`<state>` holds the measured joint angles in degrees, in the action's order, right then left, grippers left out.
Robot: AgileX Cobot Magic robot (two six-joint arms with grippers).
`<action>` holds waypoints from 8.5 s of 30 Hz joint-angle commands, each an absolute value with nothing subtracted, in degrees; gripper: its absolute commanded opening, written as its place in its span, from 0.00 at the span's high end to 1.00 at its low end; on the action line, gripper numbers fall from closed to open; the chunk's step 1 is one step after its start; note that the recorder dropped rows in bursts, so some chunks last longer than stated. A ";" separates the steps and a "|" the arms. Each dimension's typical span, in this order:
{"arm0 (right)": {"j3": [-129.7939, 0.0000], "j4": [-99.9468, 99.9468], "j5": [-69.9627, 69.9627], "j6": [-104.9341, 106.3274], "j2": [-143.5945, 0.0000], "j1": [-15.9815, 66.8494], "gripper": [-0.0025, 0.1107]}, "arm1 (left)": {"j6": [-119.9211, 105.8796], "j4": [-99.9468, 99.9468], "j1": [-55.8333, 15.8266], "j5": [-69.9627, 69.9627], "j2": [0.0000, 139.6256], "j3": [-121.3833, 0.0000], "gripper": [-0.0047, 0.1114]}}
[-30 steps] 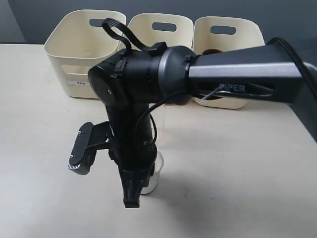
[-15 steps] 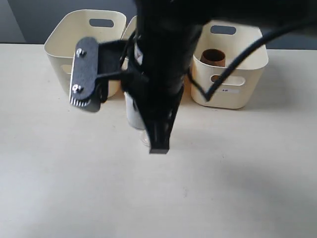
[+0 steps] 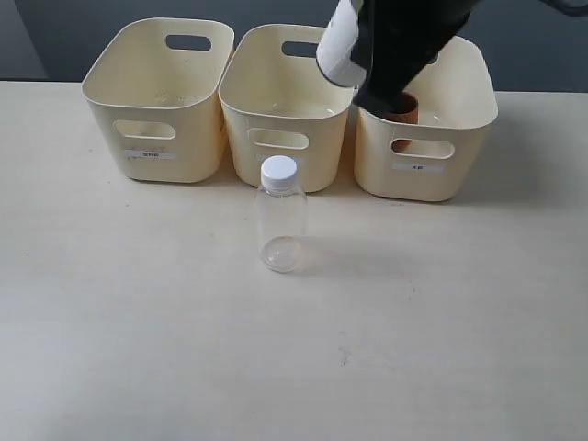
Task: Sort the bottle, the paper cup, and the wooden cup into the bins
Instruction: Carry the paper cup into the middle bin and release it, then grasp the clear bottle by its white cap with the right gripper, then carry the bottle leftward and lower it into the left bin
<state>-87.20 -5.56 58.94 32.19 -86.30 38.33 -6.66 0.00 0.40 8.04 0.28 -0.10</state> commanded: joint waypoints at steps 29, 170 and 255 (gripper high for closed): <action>-132.06 6.00 67.01 38.17 -132.61 23.61 0.98 | -6.58 0.00 0.43 7.75 0.00 0.00 0.96; -96.87 23.85 45.13 51.43 -103.70 37.36 0.99 | -6.58 0.00 0.43 7.75 0.00 0.00 0.96; -129.47 23.03 33.56 40.29 -137.89 37.79 0.41 | -6.58 0.00 0.43 7.75 0.00 0.00 0.96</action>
